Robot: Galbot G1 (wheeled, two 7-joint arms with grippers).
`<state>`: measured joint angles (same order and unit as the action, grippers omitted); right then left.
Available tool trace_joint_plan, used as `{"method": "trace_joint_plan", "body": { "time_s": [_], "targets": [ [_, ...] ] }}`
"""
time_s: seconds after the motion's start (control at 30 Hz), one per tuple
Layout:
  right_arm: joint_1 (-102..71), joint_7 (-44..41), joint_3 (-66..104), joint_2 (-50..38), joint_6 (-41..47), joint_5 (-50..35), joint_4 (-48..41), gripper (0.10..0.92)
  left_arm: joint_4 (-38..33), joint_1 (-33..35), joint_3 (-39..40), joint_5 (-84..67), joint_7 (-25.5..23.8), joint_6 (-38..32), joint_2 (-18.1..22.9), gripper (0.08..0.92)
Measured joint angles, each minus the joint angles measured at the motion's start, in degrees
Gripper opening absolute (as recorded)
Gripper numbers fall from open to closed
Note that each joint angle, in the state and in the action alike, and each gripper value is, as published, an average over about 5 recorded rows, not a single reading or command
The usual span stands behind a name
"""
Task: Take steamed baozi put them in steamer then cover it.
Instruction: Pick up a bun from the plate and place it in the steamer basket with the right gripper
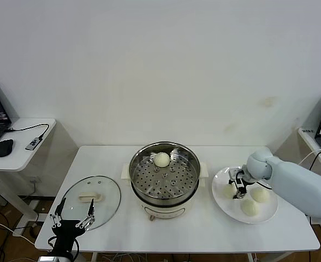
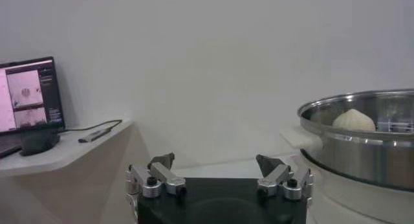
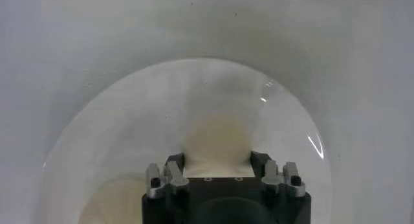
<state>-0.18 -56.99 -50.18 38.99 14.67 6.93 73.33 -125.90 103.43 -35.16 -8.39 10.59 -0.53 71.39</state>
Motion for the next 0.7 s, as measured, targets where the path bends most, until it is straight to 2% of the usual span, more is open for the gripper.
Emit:
{"method": "trace_joint_plan", "body": {
  "time_s": [0.4,0.7],
  "targets": [
    [16.78,-1.76,-8.48,-3.53,2.18,-9.61,6.38,0.626,-0.66,-0.34,0.15,-0.35,-0.09,0.40,-0.85,0.823],
    [32.96,-0.16,-18.35,0.58,6.59,-20.46,11.51,0.636,-0.95,-1.39,0.63,-0.93,-0.08,0.48,-1.23,0.823]
  ]
}}
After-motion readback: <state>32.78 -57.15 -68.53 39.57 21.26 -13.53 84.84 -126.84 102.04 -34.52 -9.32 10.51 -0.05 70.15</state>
